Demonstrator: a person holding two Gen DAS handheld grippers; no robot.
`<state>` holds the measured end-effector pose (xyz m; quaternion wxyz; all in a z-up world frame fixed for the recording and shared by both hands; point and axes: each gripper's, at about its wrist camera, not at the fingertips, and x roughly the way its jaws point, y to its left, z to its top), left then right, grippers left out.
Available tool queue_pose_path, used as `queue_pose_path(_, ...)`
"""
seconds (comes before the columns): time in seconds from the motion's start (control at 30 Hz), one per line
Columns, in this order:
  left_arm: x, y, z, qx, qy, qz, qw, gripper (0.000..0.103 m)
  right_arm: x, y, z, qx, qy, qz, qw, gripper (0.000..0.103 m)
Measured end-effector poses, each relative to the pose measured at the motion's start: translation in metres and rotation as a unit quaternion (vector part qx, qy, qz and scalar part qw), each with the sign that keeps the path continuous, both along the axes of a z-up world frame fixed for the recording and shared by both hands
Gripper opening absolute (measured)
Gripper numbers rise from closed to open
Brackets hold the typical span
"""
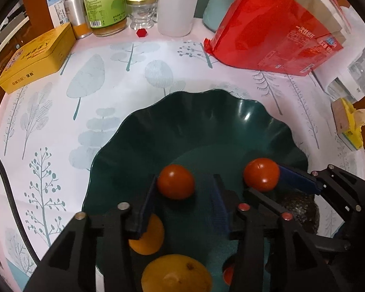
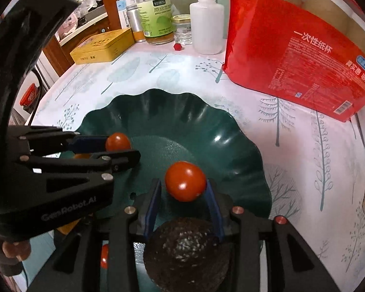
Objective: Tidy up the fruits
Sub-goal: 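Carry both tomatoes to the green plate and release them, then lift both tools away from the green plate toward the white plate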
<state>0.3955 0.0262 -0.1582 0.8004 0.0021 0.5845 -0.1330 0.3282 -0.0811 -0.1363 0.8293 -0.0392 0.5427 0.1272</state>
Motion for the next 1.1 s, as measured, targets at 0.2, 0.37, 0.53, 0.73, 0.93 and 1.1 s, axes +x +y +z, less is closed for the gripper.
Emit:
queue_pose_path(0.2, -0.008, -0.004, 0.016, 0.001, -0.016, -0.010, 0.9998, 0.045, -0.002, -0.007, 0.005, 0.014, -0.001, -0.010, 1.000, 0.042)
queue_pose_path(0.37, -0.020, -0.002, 0.039, 0.000, -0.031, -0.010, 0.9995, 0.045, -0.008, -0.012, 0.018, 0.017, -0.006, -0.021, 1.000, 0.042)
queue_pose_path(0.53, -0.036, 0.003, 0.067, 0.003, -0.047, -0.008, 0.9989, 0.045, -0.020, -0.014, 0.043, 0.018, -0.020, -0.026, 0.999, 0.042)
queue_pose_path(0.73, -0.070, 0.013, 0.117, 0.003, -0.073, -0.001, 0.9973, 0.045, -0.044, -0.010, 0.085, 0.023, -0.046, -0.017, 0.999, 0.042)
queue_pose_path(0.93, -0.115, 0.016, 0.181, 0.009, -0.113, -0.004, 0.9935, 0.049, -0.076, -0.009, 0.138, 0.036, -0.079, -0.009, 0.996, 0.042)
queue_pose_path(1.1, -0.156, 0.012, 0.232, 0.011, -0.153, -0.005, 0.9881, 0.058, -0.109, -0.015, 0.187, 0.045, -0.105, -0.004, 0.994, 0.042)
